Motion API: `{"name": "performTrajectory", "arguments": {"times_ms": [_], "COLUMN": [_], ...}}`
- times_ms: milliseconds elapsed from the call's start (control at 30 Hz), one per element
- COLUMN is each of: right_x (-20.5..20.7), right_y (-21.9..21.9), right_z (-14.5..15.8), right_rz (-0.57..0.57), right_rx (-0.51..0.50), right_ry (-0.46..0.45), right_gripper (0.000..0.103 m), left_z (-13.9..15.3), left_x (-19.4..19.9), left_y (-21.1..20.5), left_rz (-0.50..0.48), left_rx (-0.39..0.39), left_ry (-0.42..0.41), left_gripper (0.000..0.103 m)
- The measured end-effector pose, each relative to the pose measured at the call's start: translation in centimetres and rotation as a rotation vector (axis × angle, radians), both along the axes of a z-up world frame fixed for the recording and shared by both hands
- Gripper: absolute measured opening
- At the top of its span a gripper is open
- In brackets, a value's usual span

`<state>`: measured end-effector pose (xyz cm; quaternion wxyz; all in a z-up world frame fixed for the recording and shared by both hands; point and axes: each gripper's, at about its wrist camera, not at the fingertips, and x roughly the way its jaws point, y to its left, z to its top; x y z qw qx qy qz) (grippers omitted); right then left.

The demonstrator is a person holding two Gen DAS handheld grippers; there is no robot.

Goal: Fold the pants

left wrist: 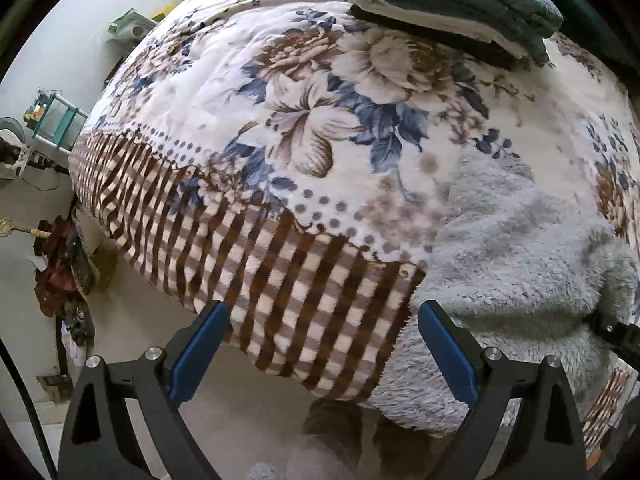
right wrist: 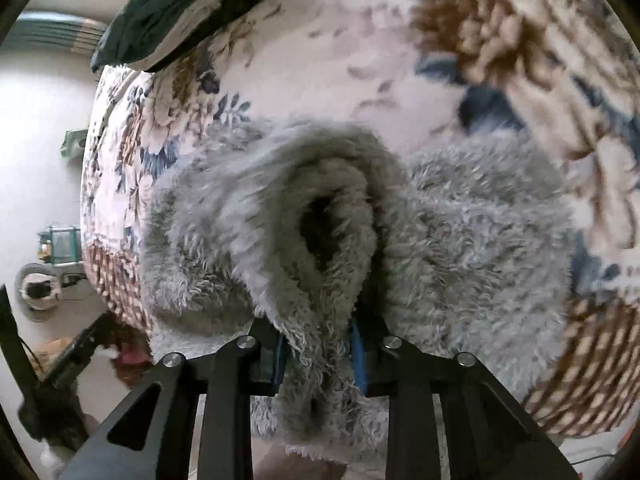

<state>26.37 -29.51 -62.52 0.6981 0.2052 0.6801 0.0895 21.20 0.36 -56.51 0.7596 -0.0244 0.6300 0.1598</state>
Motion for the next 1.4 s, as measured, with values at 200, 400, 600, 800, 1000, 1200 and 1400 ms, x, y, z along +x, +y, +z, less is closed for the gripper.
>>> {"name": "performTrajectory", "arguments": {"times_ms": [200, 400, 600, 800, 1000, 1200, 1400], "right_x": [-3.4, -7.7, -9.5, -12.6, -15.6, -15.6, -12.3], "right_y": [-5.7, -15.6, -21.2, -22.8, -19.6, -19.5, -21.3], "right_z": [7.4, 8.8, -0.7, 0.5, -3.5, -4.4, 3.5], "right_rz": [-0.156, -0.368, -0.486, -0.606, -0.545, -0.497, -0.447], "right_rx": [-0.01, -0.05, 0.084, 0.183, 0.238, 0.167, 0.099], "right_ry": [-0.101, -0.036, 0.253, 0.177, 0.297, 0.355, 0.119], "right_gripper": [0.024, 0.024, 0.049, 0.076, 0.066, 0.065, 0.07], "left_z": [0.8, 0.0, -3.8, -6.0, -7.2, -6.6, -1.6], "left_x": [1.2, 3.8, 7.4, 9.0, 9.1, 9.0, 11.0], "left_y": [-1.4, -4.1, -10.9, -13.2, -12.7, -12.2, -15.6], "left_rz": [-0.031, -0.072, -0.186, -0.237, -0.228, -0.238, -0.322], "left_rx": [-0.121, -0.288, -0.396, -0.371, -0.339, -0.313, -0.359], "left_ry": [-0.047, -0.059, 0.014, 0.054, 0.077, 0.124, 0.029], "left_gripper": [0.097, 0.097, 0.097, 0.097, 0.099, 0.099, 0.097]}}
